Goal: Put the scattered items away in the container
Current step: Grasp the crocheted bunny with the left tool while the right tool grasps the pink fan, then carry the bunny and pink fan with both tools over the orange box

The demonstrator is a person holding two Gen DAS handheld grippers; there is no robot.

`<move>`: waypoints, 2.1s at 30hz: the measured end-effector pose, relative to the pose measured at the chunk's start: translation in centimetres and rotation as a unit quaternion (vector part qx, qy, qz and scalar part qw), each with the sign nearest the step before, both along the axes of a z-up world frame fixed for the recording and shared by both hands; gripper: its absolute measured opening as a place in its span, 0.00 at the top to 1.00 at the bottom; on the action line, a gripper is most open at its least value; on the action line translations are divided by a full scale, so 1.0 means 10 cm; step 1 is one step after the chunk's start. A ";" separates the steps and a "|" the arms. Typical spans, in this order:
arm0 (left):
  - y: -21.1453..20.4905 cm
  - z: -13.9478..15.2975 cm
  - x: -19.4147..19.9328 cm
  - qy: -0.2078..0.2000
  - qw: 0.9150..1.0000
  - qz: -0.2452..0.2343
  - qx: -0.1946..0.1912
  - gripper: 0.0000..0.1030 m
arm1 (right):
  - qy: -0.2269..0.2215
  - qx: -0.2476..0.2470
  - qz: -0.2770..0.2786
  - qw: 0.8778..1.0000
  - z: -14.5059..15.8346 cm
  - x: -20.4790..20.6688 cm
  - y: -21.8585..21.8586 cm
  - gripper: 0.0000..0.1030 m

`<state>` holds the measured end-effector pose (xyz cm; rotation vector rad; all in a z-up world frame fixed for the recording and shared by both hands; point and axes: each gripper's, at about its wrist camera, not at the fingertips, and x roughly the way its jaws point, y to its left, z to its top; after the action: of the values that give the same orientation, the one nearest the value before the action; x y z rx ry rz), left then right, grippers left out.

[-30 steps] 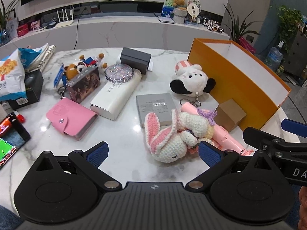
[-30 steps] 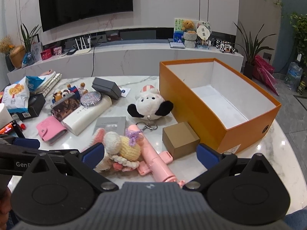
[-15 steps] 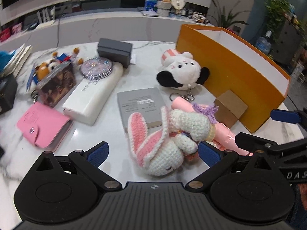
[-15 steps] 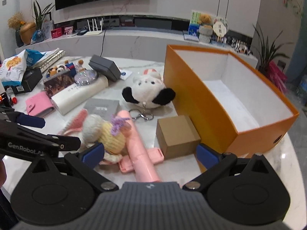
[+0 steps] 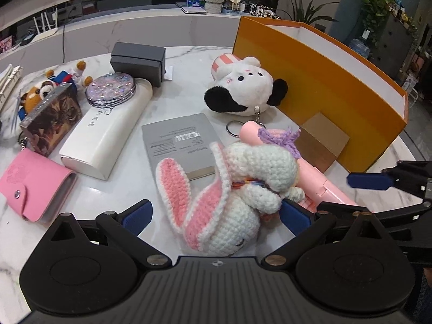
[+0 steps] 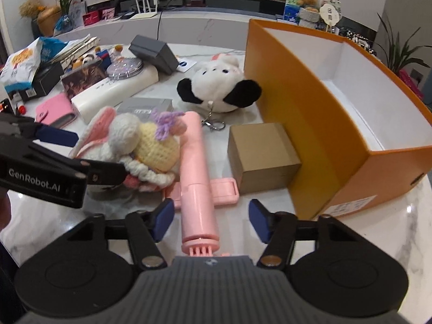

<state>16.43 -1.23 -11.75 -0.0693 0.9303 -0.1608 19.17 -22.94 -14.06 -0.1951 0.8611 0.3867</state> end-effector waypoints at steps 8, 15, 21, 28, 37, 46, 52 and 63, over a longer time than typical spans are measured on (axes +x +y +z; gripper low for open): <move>-0.08 -0.10 0.08 0.017 1.000 -0.026 0.004 0.00 | 0.008 -0.008 0.015 1.000 -0.11 0.10 0.06 0.46; -0.01 -0.18 0.12 0.033 0.998 -0.021 -0.052 0.00 | 0.010 -0.002 0.031 0.999 -0.12 0.16 0.07 0.48; -0.08 -0.16 0.09 0.024 0.999 -0.039 -0.022 0.30 | 0.018 -0.012 0.053 0.998 -0.17 0.16 0.15 0.70; -0.01 -0.14 0.05 0.013 0.998 -0.037 -0.041 0.37 | 0.014 -0.010 0.051 0.999 -0.17 0.13 0.14 0.70; 0.05 -0.02 -0.02 -0.008 0.998 -0.027 -0.055 0.42 | 0.016 -0.006 0.051 0.999 -0.13 0.07 0.11 0.70; 0.10 0.18 -0.07 -0.036 0.997 -0.014 -0.060 0.43 | 0.004 0.004 0.042 0.999 0.00 -0.01 0.05 0.70; 0.10 0.35 -0.13 -0.051 0.997 -0.012 -0.056 0.43 | -0.014 0.009 0.041 0.999 0.19 -0.06 0.03 0.70; 0.04 0.67 -0.21 -0.084 0.995 -0.012 -0.050 0.43 | -0.050 0.016 0.035 0.998 0.55 -0.17 -0.04 0.70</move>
<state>14.36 -0.88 -5.06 -0.1353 0.7549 -0.2320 17.51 -23.31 -8.61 -0.2123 0.7513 0.4519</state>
